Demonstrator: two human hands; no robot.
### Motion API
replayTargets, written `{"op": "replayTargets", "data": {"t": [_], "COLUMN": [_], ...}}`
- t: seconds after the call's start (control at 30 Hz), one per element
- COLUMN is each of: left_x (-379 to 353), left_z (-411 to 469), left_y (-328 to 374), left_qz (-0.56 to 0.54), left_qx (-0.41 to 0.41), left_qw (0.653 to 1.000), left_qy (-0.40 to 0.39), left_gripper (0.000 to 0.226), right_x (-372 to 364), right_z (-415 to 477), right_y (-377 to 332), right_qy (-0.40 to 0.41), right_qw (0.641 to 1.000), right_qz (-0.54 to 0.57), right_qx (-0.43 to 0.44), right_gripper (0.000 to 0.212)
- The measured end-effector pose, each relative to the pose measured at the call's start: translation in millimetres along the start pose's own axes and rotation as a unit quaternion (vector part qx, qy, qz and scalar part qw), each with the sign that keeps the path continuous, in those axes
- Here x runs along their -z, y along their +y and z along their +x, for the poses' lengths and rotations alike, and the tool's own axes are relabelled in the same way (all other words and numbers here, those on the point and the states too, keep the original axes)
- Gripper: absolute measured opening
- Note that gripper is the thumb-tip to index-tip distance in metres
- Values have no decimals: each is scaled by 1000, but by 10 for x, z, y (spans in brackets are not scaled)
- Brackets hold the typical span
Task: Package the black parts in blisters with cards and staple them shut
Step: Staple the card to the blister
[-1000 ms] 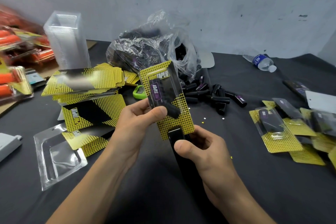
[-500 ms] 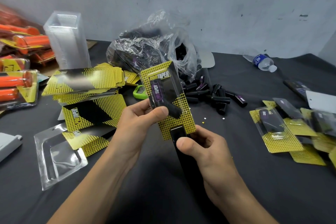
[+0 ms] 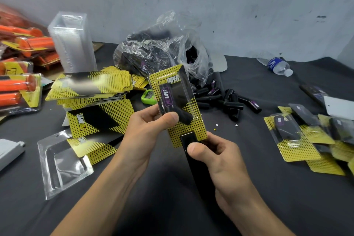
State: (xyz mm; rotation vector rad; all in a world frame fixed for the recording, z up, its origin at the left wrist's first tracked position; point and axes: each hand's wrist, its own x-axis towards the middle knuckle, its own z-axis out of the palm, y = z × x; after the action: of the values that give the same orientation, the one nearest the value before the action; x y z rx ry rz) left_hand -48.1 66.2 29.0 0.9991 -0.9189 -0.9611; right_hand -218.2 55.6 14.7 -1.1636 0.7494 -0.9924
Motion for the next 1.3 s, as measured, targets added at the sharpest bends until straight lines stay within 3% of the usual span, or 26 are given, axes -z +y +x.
{"op": "replayTargets", "data": {"t": [0.5,0.6,0.67,0.77,0.87,0.93,1.0,1.07,1.1,1.2,1.3], "left_x": [-38,-19,17,77,83,57,34,18,12,11,8], "left_z": [4,31,50,74,66,48,27,14,10,-8,-29], "left_y": [-9,-66,-102,-68,-23,-28,-20,-12,-10,-22,-21], "left_qz": [2,8,3,-32,-39,-48,-48,-49,-54,-48,-37], "left_qx": [-3,26,58,112,137,141,142,133,125,83,50], "left_qw": [1000,998,993,986,985,986,988,990,991,994,993], "left_qy": [11,63,104,123,96,68,35,8,-6,-56,-96], "left_gripper": [36,22,17,20,17,15,19,25,28,38,48], "right_x": [31,104,167,251,368,395,370,324,285,168,139], "right_z": [67,98,120,179,287,269,210,139,104,76,109], "right_y": [6,-46,-124,-174,-152,-173,-197,-176,-153,-141,-158], "right_qy": [12,-58,-63,19,142,216,247,192,138,1,-47], "right_qw": [1000,994,990,987,939,883,868,873,890,933,974], "right_qz": [9,6,-11,-66,-294,-416,-414,-392,-376,-331,-203], "right_qx": [-27,-90,-127,-148,-111,-29,117,217,221,143,94], "right_gripper": [20,36,47,39,44,51,42,35,38,41,29]}}
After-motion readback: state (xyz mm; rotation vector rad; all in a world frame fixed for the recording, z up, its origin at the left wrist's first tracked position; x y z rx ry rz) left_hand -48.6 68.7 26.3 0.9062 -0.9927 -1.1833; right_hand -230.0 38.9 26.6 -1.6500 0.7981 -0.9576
